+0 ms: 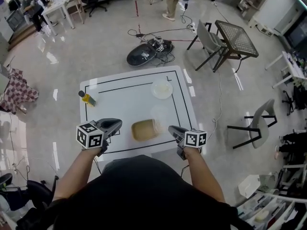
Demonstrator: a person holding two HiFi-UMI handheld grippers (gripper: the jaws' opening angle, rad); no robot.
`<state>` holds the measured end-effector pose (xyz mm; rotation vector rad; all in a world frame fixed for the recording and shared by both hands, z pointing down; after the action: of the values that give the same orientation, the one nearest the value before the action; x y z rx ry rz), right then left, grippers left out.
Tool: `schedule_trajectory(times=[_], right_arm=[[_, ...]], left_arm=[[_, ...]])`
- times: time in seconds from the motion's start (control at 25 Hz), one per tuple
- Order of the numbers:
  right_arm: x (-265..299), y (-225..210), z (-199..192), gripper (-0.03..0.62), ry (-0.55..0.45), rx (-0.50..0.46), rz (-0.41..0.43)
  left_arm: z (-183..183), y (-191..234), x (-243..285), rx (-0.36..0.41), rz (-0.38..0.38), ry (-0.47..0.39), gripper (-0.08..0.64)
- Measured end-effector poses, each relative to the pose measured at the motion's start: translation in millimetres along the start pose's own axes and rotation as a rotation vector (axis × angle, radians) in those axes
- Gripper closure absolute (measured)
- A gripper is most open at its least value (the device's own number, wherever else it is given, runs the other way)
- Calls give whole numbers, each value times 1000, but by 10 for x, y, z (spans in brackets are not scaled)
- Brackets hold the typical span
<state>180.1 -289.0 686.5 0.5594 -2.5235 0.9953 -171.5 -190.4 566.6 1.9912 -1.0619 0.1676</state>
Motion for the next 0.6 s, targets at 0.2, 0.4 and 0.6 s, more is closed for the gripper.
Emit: schedule_trajectory(times=[0.2, 0.4, 0.6], right_arm=[[-157, 46, 258, 546, -43, -71, -50], [-253, 188, 464, 546, -79, -120, -82], [-366, 361, 644, 546, -129, -142, -76]], left_arm=[[30, 24, -59, 0, -6, -22, 538], [68, 38, -161, -7, -10, -52, 538], [88, 21, -231, -6, -19, -76, 538]])
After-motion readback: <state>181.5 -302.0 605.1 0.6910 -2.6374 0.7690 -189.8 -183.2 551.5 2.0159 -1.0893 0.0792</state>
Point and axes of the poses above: the fingertips, and each gripper's own axes: x forward along the fingers, y to its left, z out of its top, the point moved 9 cm from there along -x, backward along the fingers, and after that the axes turned 14 degrees about -x, right-handed, at the moved point
